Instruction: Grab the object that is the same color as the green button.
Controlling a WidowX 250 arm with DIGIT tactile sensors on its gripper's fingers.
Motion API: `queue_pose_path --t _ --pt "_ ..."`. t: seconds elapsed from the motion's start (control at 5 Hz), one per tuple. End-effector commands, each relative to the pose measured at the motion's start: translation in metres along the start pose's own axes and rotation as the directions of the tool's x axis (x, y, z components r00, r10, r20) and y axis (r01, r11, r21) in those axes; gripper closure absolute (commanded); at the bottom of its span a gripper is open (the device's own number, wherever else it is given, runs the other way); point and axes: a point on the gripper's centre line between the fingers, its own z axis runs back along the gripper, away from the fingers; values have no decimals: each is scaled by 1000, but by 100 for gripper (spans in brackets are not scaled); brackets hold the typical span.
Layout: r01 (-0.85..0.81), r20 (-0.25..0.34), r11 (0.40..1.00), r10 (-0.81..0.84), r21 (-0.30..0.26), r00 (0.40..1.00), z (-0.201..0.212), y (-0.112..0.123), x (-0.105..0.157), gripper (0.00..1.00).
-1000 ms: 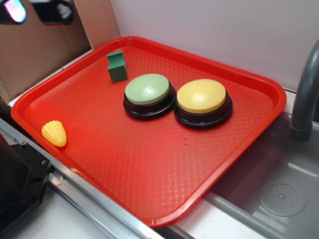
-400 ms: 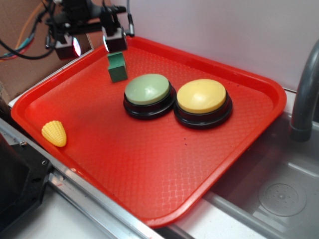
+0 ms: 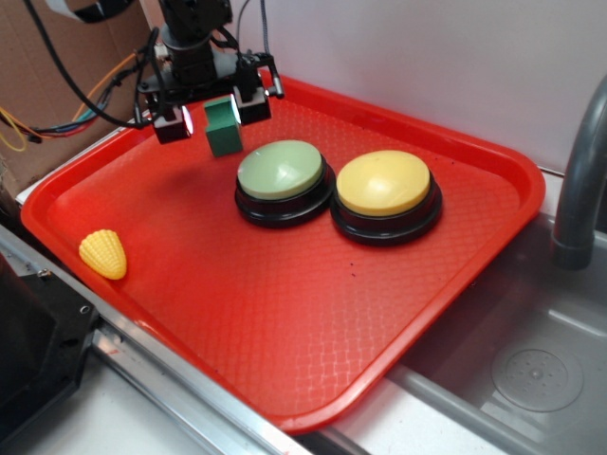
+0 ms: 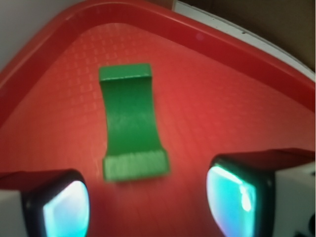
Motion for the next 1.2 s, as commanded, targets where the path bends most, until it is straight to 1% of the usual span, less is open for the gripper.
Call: queue_pose_path --t 0.0,0.2,0.4,0.6,0.8,1.0 --pt "-57 29 998 57 -11 998 -10 5 29 0" --pt "-30 36 999 29 12 999 -14 4 30 0" --pt "-13 22 1000 13 14 1000 -11 3 30 100" --pt "6 3 1000 -6 -5 1000 -5 2 28 100" --pt "60 1 998 -60 6 998 15 1 30 100" --pt "242 -36 970 -242 -10 970 58 -3 29 100"
